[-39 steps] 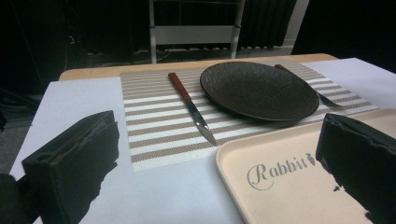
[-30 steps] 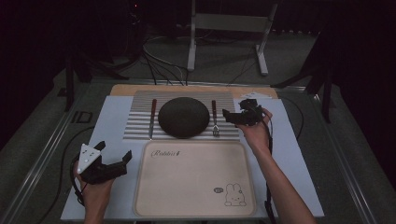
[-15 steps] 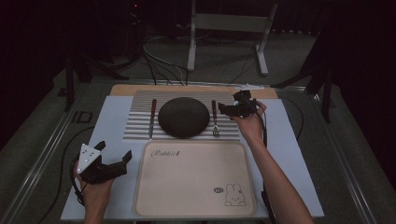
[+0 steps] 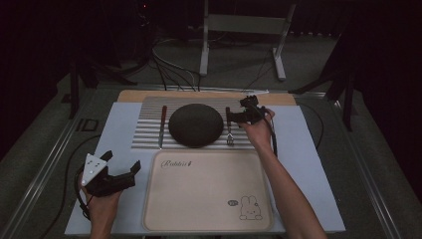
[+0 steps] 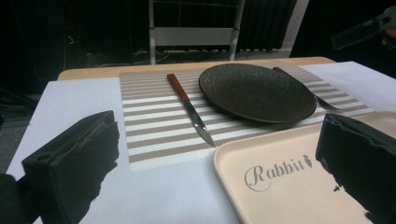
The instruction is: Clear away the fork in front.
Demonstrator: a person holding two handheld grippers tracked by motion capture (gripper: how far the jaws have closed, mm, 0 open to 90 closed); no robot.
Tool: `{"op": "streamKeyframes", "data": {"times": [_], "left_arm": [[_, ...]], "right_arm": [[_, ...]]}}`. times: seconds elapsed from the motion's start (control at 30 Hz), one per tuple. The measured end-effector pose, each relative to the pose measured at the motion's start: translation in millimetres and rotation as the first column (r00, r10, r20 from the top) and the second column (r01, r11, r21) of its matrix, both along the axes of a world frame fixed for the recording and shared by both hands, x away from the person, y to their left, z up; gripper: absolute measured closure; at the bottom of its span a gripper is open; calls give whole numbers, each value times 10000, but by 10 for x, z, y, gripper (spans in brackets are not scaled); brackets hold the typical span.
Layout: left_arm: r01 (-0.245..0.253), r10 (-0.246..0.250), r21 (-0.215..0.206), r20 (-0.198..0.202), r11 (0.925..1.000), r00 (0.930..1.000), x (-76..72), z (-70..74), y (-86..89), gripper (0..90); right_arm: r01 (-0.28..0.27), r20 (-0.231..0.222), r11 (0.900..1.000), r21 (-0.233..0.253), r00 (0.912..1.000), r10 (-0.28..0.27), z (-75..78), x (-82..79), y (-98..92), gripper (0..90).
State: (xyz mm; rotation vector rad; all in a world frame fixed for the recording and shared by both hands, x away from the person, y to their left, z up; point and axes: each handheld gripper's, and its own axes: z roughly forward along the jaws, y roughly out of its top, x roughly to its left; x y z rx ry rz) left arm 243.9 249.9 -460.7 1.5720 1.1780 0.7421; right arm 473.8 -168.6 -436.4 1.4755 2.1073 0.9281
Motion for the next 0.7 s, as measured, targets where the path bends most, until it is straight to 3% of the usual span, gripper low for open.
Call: {"op": "streamKeyframes", "data": {"times": [0.43, 0.7], "left_arm": [[-20, 20, -175, 29, 9998, 10000, -7, 2, 20, 1], [-27, 28, -263, 22, 9997, 10000, -5, -1, 27, 1]], "right_arm": [[389, -696, 9987, -322, 9967, -411, -256, 179, 46, 149], [347, -1046, 9981, -502, 9937, -399, -374, 267, 124, 198]]}}
